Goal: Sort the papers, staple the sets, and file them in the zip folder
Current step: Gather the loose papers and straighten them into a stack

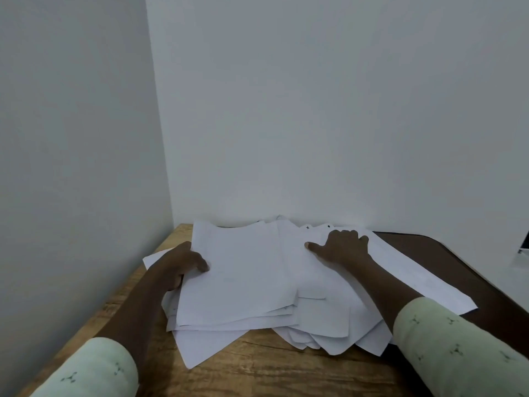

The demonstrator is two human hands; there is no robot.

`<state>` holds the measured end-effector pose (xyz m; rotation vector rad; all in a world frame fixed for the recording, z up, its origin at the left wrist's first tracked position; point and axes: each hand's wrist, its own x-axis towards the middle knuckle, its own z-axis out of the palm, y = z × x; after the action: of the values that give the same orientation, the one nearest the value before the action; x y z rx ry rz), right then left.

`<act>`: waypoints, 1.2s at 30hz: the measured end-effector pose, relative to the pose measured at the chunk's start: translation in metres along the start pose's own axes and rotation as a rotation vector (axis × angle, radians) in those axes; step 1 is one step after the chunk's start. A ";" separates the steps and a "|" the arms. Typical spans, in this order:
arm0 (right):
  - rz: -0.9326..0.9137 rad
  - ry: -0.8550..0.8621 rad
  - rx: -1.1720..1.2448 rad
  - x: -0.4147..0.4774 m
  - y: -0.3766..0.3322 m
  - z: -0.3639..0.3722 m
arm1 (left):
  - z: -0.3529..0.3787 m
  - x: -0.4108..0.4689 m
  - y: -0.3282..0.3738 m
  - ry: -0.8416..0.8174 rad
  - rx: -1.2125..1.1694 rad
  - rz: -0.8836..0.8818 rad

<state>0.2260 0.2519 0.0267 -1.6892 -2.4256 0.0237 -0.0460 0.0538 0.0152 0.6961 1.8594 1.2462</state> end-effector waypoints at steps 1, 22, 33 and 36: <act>-0.005 -0.030 0.042 0.001 -0.005 0.001 | 0.001 0.000 -0.001 -0.009 -0.005 0.013; 0.277 -0.272 1.103 -0.014 0.100 -0.058 | -0.009 -0.031 -0.004 -0.040 -0.262 0.012; 0.193 -0.623 1.129 -0.046 0.100 -0.051 | 0.058 -0.055 0.007 -0.340 -0.245 0.128; 0.197 -0.647 1.215 -0.049 0.080 -0.047 | 0.085 -0.048 0.010 -0.149 -0.169 0.079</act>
<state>0.3245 0.2299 0.0563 -1.3155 -1.7255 1.8474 0.0516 0.0629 0.0205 0.7543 1.5988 1.3463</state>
